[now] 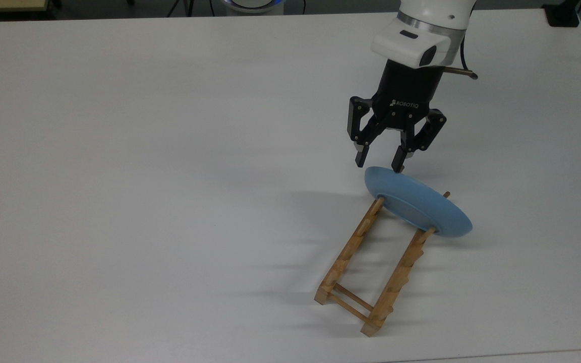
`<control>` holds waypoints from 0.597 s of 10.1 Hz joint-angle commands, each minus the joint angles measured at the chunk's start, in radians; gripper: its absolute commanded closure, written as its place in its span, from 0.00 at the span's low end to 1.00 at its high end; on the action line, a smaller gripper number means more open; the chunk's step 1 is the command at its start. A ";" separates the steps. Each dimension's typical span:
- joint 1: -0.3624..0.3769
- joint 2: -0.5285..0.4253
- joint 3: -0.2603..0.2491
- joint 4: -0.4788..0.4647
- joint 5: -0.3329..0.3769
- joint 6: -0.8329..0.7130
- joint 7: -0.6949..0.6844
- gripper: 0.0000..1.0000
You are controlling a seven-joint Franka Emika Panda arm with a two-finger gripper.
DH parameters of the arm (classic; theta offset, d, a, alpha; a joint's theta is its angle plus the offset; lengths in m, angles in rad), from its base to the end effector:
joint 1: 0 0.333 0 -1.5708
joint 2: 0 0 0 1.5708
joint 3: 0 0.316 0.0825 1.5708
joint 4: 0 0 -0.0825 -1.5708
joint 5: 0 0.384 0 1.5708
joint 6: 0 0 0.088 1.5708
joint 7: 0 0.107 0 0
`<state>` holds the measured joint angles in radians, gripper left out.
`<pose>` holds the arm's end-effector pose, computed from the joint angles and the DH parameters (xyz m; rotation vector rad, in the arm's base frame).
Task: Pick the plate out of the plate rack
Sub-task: 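Align the open gripper above the rim of the blue plate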
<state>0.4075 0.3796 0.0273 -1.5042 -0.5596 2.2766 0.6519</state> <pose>0.6487 0.2837 0.4945 2.8080 0.0877 0.8348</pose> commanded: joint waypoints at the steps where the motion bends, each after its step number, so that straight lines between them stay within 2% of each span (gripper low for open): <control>1: 0.017 -0.036 -0.010 -0.011 -0.005 -0.064 -0.023 0.38; 6: 0.014 0.002 0.017 -0.011 -0.014 -0.058 -0.029 0.38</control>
<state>0.4130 0.3783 0.0462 -1.5093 -0.5596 2.2397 0.6360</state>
